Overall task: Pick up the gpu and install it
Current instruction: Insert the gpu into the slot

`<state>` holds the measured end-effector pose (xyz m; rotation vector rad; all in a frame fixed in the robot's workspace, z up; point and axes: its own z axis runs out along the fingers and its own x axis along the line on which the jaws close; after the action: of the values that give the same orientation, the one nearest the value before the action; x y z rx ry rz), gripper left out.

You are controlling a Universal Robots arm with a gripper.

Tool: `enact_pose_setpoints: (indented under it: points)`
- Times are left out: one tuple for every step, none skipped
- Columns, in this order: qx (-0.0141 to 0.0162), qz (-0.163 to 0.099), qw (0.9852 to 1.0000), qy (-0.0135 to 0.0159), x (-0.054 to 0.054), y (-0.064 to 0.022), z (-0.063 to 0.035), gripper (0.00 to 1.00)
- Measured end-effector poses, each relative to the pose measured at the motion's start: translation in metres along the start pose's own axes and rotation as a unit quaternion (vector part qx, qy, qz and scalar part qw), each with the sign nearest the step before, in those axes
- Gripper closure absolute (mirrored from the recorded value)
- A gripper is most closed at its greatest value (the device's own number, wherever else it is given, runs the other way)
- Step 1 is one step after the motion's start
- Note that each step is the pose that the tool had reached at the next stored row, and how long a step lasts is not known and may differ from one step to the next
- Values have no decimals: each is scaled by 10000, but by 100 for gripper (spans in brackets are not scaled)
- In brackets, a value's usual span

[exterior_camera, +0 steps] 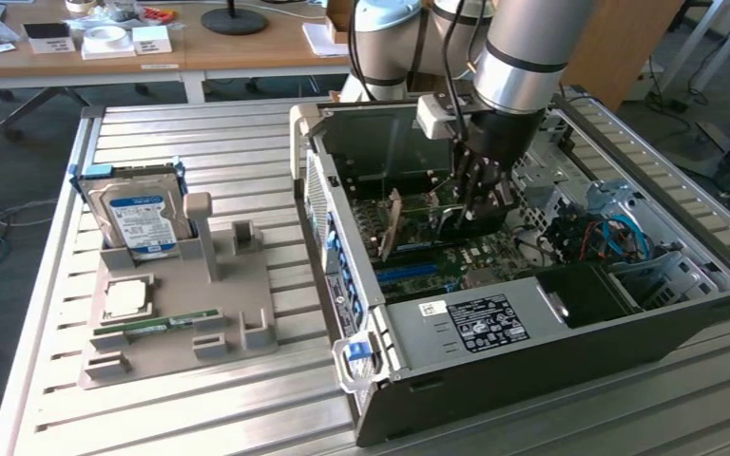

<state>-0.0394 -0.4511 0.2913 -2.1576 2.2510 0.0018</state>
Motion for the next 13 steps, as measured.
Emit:
enact_pose_setpoints:
  points:
    - [0,0,10000,0,0,0,0,73]
    - [0,1,10000,0,0,6,1,73]
    - [0,1,10000,-1,0,17,1,73]
    - [1,0,10000,-1,1,29,2,73]
    - [1,0,10000,-1,1,39,3,73]
    - [0,1,10000,-1,1,46,2,73]
    - [0,1,10000,0,2,50,2,73]
    - [0,0,10000,-1,2,55,2,73]
    - [0,0,10000,-1,2,61,2,73]
    - [0,0,10000,-1,3,68,2,73]
    - [0,0,10000,0,3,75,1,73]
    - [0,1,10000,0,3,83,1,73]
    - [0,0,10000,-1,4,91,1,73]
